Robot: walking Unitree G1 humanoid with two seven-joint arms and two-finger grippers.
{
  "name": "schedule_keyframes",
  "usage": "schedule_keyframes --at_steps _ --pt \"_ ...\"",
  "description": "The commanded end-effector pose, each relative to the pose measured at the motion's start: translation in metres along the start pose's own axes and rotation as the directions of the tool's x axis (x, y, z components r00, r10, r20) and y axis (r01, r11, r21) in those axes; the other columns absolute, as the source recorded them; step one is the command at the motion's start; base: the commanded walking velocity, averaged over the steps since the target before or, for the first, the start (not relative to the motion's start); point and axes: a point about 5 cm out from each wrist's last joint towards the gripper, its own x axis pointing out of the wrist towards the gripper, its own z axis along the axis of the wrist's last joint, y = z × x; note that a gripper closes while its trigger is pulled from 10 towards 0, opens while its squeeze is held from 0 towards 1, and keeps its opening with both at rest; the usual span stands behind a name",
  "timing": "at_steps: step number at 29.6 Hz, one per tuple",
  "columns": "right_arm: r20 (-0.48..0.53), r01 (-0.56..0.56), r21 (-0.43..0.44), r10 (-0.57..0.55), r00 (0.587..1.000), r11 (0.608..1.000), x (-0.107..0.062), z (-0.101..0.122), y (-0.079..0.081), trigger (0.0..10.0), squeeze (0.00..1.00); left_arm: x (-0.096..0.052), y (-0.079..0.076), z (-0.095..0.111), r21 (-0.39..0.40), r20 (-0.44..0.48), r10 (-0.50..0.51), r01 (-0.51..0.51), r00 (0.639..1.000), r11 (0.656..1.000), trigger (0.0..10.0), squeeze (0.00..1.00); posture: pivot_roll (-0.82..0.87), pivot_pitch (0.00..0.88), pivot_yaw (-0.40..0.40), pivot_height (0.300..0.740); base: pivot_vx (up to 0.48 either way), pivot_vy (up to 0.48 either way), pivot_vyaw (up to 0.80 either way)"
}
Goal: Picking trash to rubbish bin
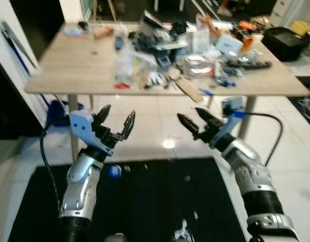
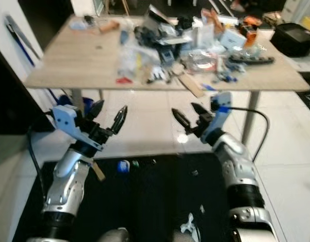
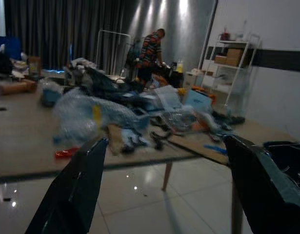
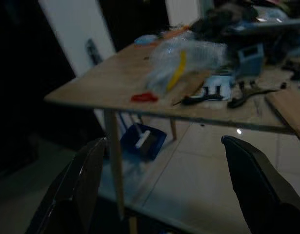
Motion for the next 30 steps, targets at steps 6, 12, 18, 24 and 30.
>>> schedule_keyframes --at_steps 6,12,18,24,30 --pt "0.012 0.104 0.060 -0.105 0.994 0.993 -0.007 0.003 -0.018 10.0 0.00 0.001 0.003 0.007 0.022 0.014 -0.002 0.002 1.000 1.000 10.0 0.00 -0.07 0.000 -0.026 0.740 0.480 0.000 -0.61" --pt "0.011 0.211 0.092 -0.213 0.977 0.973 -0.016 0.003 -0.037 10.0 0.00 0.001 0.008 0.017 0.085 0.023 -0.026 0.024 0.999 0.996 10.0 0.00 -0.07 0.000 -0.026 0.740 0.480 0.000 -0.73" --pt "-0.022 0.328 0.103 -0.328 0.944 0.939 -0.027 0.001 -0.055 10.0 0.00 0.001 0.010 0.021 0.127 0.010 -0.058 0.056 0.998 0.990 10.0 0.00 -0.07 0.000 -0.029 0.740 0.451 0.000 -0.31" --pt "-0.053 0.484 0.101 -0.481 0.875 0.869 -0.044 0.004 -0.080 10.0 0.00 0.001 0.010 0.022 0.137 -0.006 -0.077 0.077 0.997 0.987 10.0 0.00 -0.07 0.000 -0.028 0.740 0.193 0.000 0.00" --pt "-0.030 0.438 0.080 -0.437 0.899 0.895 -0.042 0.018 -0.082 10.0 0.00 0.002 0.009 0.022 0.147 -0.009 -0.085 0.085 0.996 0.985 10.0 0.00 -0.08 0.000 -0.022 0.740 0.000 0.000 0.00"
